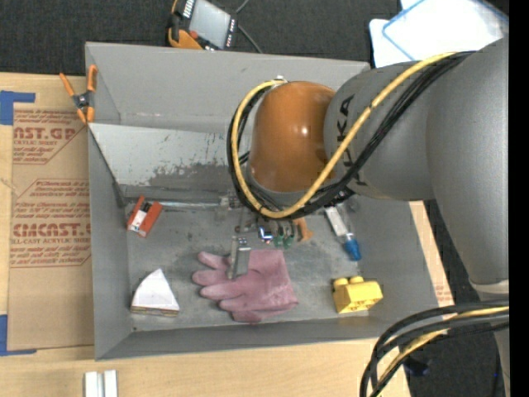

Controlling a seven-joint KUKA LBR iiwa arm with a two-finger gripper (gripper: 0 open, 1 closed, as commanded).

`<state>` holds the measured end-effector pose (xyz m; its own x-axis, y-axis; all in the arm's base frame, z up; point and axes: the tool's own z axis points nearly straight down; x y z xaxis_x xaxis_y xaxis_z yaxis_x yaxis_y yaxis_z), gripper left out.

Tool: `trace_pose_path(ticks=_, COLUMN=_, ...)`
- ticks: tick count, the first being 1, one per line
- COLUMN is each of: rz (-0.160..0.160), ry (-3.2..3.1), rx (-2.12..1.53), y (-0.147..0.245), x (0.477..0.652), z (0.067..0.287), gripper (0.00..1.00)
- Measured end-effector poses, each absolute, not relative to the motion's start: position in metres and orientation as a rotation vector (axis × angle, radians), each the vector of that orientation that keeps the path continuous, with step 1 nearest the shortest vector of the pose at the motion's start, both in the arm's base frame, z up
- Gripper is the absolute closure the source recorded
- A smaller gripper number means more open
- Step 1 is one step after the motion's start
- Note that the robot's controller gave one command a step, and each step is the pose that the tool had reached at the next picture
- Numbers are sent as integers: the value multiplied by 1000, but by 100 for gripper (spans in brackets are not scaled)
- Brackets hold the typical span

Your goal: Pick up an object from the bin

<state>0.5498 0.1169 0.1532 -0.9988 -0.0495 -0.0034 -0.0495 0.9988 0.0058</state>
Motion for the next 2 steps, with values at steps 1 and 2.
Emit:
trace_pose_path(ticks=1, rz=0, ry=3142, rx=64, y=78, x=493, z=91, gripper=0)
trace_pose_path(ticks=2, rz=10, ry=3128, rx=-171, y=76, x=505, z=81, gripper=100)
